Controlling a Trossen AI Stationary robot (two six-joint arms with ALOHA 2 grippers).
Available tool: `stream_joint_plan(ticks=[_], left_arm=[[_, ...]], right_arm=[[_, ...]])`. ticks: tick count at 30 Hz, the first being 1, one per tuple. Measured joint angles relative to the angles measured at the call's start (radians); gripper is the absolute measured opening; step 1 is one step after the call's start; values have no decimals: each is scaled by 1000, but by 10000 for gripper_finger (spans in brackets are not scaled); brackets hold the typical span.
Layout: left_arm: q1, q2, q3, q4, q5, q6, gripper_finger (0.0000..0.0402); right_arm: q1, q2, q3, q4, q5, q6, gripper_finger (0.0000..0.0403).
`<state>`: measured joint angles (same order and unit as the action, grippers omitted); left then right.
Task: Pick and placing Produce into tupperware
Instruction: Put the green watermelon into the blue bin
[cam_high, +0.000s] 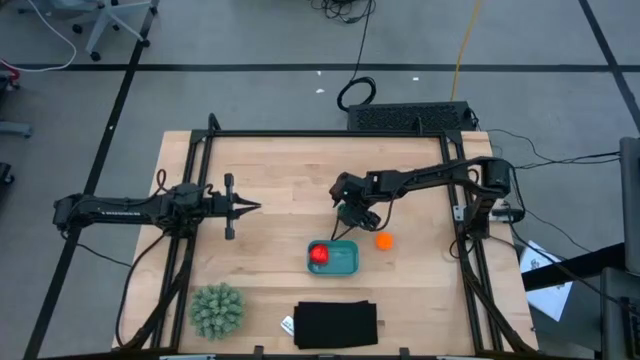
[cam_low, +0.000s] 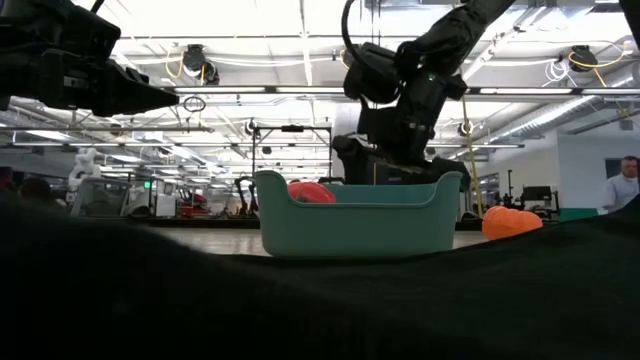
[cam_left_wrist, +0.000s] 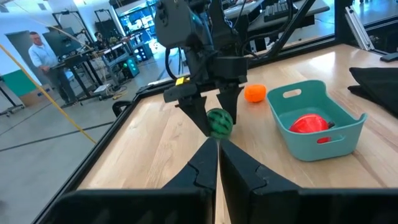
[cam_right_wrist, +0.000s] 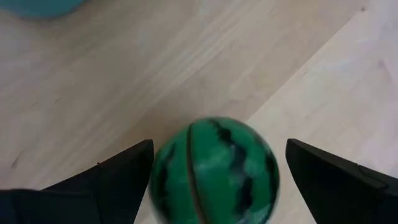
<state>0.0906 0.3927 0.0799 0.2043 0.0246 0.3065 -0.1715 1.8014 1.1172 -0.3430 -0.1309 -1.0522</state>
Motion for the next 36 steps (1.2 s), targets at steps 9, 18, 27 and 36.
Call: stream_joint_plan(ticks=[9, 18, 27, 36], left_arm=[[0, 0, 0, -1, 0, 1, 21], [0, 0, 0, 0, 0, 0, 21], [0, 0, 0, 0, 0, 0, 21], [0, 0, 0, 0, 0, -1, 21]], right_arm=[[0, 15, 1, 1, 0, 10, 357], [-25, 15, 1, -23, -4, 61, 338], [-39, 15, 1, -29, -4, 63, 295], [-23, 15, 1, -18, -5, 18, 288]])
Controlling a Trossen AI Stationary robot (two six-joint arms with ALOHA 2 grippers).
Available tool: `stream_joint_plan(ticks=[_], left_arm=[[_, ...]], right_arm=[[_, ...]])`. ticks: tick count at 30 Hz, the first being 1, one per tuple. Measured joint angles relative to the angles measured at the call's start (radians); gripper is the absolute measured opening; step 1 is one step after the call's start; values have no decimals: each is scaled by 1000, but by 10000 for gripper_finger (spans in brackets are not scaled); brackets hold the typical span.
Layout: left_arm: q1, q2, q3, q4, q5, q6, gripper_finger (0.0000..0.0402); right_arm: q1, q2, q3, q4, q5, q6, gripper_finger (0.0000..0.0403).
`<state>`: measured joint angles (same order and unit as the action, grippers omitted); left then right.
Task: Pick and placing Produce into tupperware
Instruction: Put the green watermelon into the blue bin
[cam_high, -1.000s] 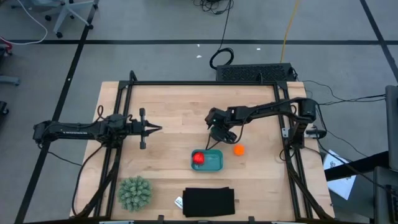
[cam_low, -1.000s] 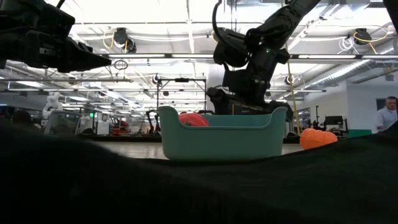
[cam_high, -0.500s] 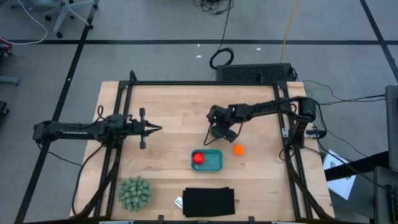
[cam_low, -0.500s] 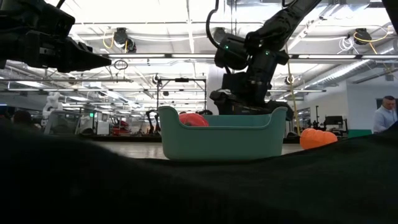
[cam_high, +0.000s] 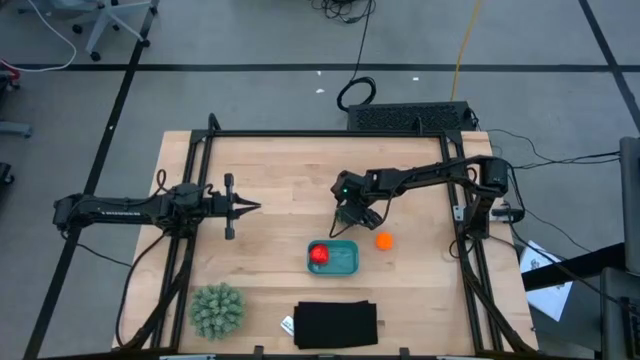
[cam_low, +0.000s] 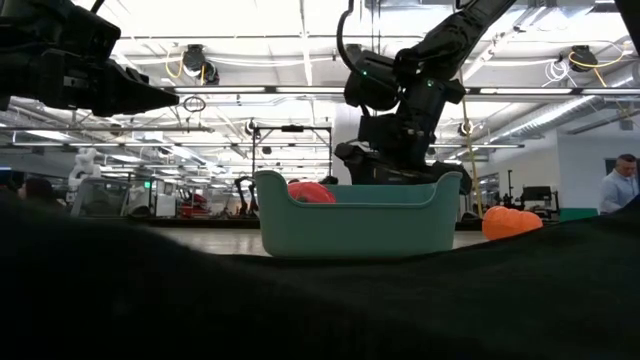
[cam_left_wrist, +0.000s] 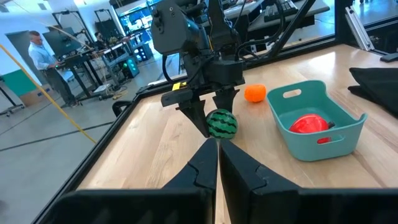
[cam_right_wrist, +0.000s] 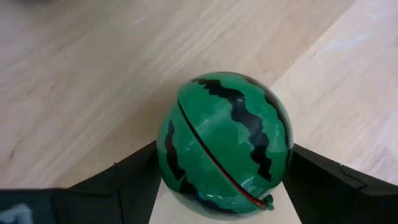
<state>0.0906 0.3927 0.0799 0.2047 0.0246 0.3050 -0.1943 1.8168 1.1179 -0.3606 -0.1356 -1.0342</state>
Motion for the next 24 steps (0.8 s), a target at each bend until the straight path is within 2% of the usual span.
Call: stream_joint_plan(ticks=[10, 16, 24], left_arm=[[0, 0, 0, 0, 0, -1, 21], [0, 0, 0, 0, 0, -2, 21], [0, 0, 0, 3, 0, -3, 21]], right_arm=[[12, 0, 0, 54, 0, -1, 290], [12, 0, 0, 55, 1, 64, 290], [12, -64, -1, 49, 9, 121, 290]])
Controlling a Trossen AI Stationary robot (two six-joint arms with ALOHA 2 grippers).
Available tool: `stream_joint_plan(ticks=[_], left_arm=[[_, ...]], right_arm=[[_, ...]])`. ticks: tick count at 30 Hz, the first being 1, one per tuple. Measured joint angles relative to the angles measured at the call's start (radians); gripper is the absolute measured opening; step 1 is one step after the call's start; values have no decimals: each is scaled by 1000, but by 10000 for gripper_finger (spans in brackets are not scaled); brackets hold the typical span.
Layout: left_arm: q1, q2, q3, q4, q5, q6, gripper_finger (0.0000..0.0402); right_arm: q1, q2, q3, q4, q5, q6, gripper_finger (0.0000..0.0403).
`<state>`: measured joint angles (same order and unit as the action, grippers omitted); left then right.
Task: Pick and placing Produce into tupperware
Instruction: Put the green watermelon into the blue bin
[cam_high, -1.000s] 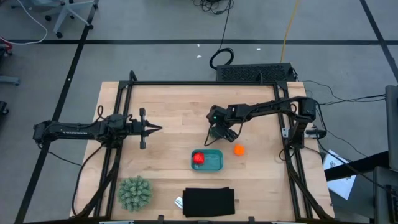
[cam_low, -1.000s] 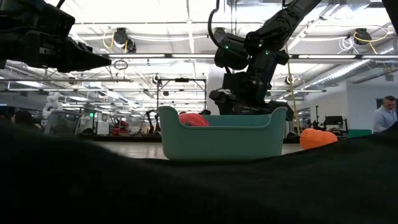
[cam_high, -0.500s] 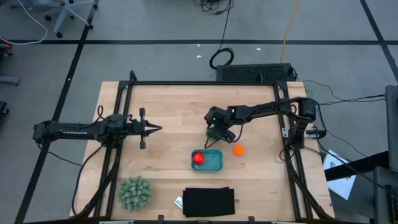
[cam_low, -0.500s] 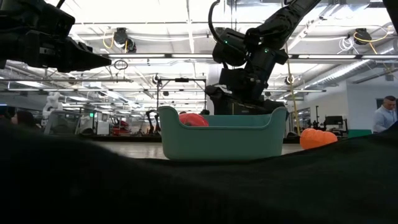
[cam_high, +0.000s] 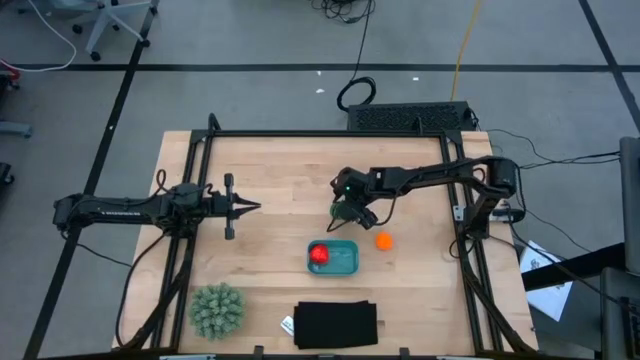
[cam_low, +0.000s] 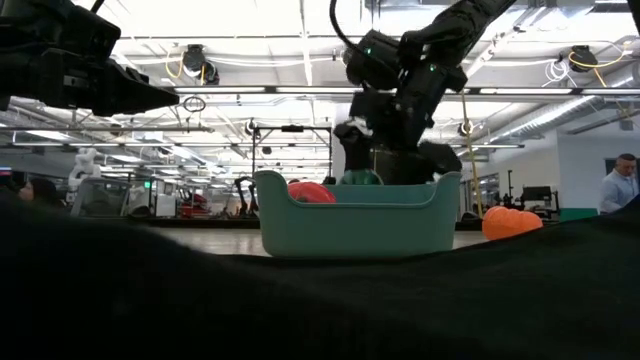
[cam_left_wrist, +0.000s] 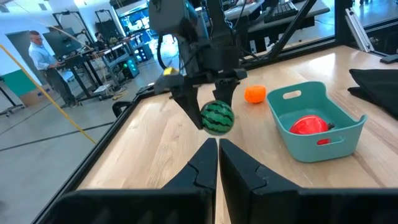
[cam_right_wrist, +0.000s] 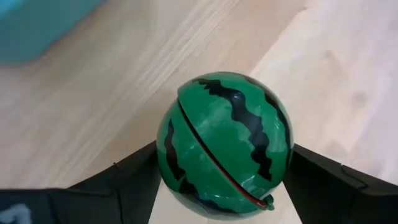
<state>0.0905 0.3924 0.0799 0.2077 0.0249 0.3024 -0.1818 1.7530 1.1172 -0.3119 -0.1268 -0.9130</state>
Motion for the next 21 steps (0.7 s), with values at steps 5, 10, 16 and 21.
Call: stream_joint_plan(ticks=[5, 10, 16, 21], left_arm=[[0, 0, 0, 0, 0, 0, 21], [0, 0, 0, 0, 0, 0, 21], [0, 0, 0, 0, 0, 0, 21], [0, 0, 0, 0, 0, 0, 21]], right_arm=[[0, -63, 0, 3, -1, 78, 290], [15, -132, 0, 9, -7, 171, 290], [53, -210, 0, 11, -8, 285, 290], [91, -242, 0, 5, -8, 411, 290]])
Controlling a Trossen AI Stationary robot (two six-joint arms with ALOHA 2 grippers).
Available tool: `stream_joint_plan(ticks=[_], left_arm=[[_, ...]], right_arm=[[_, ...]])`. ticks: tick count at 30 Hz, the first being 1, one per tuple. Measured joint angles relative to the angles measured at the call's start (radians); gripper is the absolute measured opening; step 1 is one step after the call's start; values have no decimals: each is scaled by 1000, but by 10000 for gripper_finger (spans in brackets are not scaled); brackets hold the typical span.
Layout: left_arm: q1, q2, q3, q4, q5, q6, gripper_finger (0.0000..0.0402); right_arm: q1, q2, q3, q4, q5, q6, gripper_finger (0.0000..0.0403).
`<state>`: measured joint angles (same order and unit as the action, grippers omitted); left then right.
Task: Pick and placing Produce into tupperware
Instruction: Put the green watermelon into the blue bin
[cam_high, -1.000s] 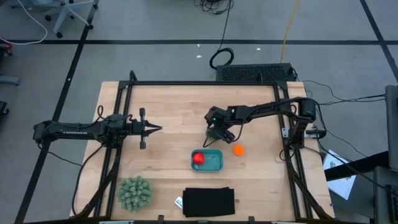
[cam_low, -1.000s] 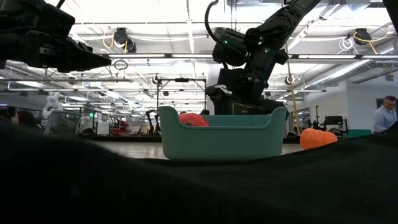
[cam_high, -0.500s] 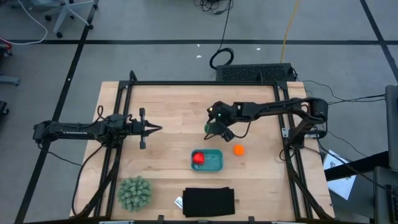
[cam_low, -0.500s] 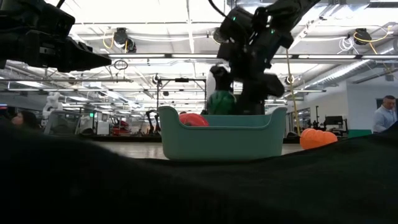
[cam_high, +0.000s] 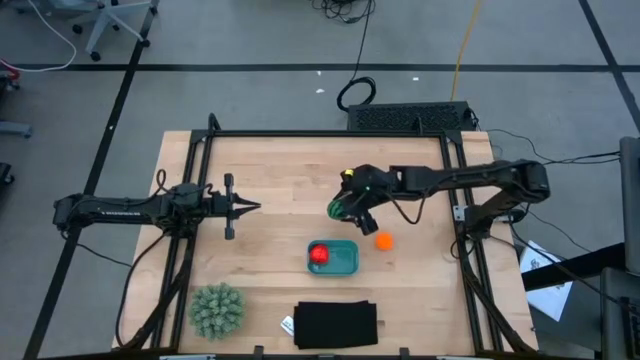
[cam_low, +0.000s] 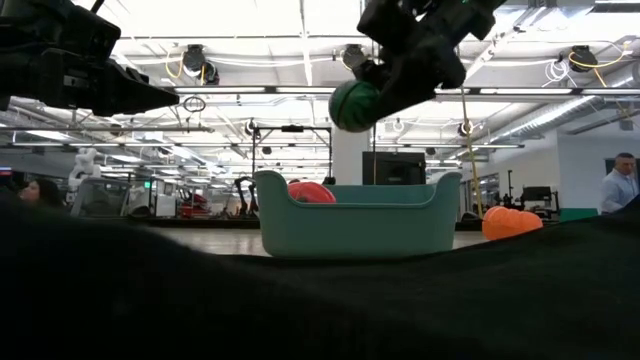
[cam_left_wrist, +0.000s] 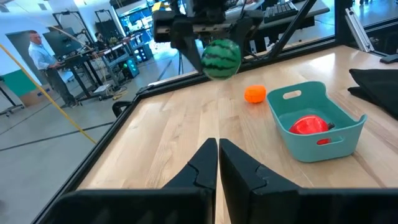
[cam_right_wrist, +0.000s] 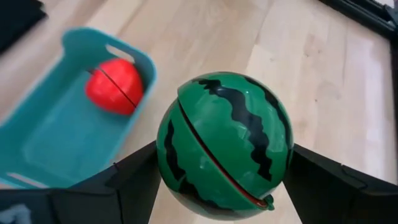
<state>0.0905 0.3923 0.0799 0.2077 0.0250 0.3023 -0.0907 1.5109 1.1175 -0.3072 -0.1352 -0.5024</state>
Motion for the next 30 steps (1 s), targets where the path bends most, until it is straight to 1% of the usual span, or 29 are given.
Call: stream_joint_plan(ticks=[9, 16, 18, 25, 27, 30], left_arm=[[0, 0, 0, 2, 0, 0, 21], [0, 0, 0, 2, 0, 0, 21], [0, 0, 0, 2, 0, 0, 21], [0, 0, 0, 3, 0, 0, 21], [0, 0, 0, 3, 0, 1, 21], [0, 0, 0, 5, 0, 4, 21]], right_arm=[[85, 0, 0, -11, 0, 123, 290], [100, 0, 0, -12, 4, 202, 290], [102, 0, 0, -19, 4, 197, 290], [142, -16, 1, -95, 5, 95, 290], [157, -16, 0, -89, 8, 77, 290], [178, -17, 0, -79, 52, 60, 290]])
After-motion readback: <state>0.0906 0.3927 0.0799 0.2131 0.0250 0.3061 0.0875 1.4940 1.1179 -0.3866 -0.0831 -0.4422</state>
